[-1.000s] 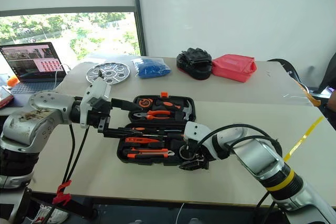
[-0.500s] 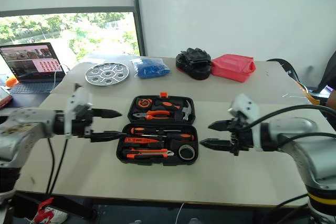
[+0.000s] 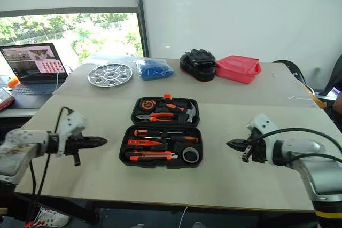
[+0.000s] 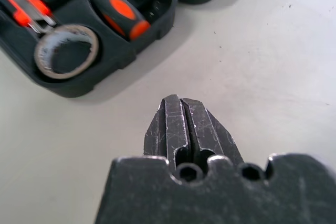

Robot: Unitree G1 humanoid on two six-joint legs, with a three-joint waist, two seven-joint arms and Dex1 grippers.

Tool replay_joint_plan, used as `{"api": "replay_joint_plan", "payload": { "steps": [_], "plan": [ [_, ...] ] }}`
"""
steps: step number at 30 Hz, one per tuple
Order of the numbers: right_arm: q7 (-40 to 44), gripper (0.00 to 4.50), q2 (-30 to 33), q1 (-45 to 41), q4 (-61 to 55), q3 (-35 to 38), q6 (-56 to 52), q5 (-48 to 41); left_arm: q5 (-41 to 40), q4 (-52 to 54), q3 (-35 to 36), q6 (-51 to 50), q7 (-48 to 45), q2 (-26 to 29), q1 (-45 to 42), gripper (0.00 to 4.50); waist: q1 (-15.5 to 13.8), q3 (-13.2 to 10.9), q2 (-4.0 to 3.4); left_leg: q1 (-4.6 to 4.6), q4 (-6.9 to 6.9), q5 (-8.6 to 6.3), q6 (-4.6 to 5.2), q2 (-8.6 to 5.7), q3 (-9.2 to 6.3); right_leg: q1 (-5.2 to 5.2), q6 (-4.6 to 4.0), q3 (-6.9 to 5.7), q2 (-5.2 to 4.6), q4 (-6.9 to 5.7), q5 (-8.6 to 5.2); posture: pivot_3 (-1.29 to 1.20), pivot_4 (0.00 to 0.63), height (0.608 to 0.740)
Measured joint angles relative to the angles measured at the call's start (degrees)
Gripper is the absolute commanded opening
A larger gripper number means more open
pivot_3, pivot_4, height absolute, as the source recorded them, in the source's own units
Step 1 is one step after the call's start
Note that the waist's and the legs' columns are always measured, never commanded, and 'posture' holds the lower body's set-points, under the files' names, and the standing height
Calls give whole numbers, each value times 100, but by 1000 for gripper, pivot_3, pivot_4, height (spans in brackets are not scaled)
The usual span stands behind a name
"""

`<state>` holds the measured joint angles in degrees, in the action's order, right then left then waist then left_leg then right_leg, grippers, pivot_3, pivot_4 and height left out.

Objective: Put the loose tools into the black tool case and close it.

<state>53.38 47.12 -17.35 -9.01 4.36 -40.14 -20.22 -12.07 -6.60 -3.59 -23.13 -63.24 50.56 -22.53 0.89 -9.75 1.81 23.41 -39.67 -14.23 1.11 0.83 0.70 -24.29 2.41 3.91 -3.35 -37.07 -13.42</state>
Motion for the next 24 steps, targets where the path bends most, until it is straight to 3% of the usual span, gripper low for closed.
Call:
{"api": "replay_joint_plan", "payload": {
  "steps": [6,13,24],
  "plan": [
    [-80,0,-366,-625,575,-681,391,395,191,-521,-234,-85,398,-758,-621,92,-9,0,0,7,-4,0,0,-2,-3,-1,4,-2,-1,0,2,0,150,740],
    [-79,0,-754,-908,905,-1159,602,632,288,-787,-244,-119,454,-1057,-808,92,-19,0,0,10,-3,-1,2,-4,-10,-3,3,-4,-3,-1,3,0,150,740],
    [145,0,-573,-713,472,-1250,549,762,241,-261,-216,-216,-166,-795,-412,92,-13,0,-1,15,3,-3,3,-4,-47,-8,5,-8,-6,3,3,0,150,740]
  ]
}}
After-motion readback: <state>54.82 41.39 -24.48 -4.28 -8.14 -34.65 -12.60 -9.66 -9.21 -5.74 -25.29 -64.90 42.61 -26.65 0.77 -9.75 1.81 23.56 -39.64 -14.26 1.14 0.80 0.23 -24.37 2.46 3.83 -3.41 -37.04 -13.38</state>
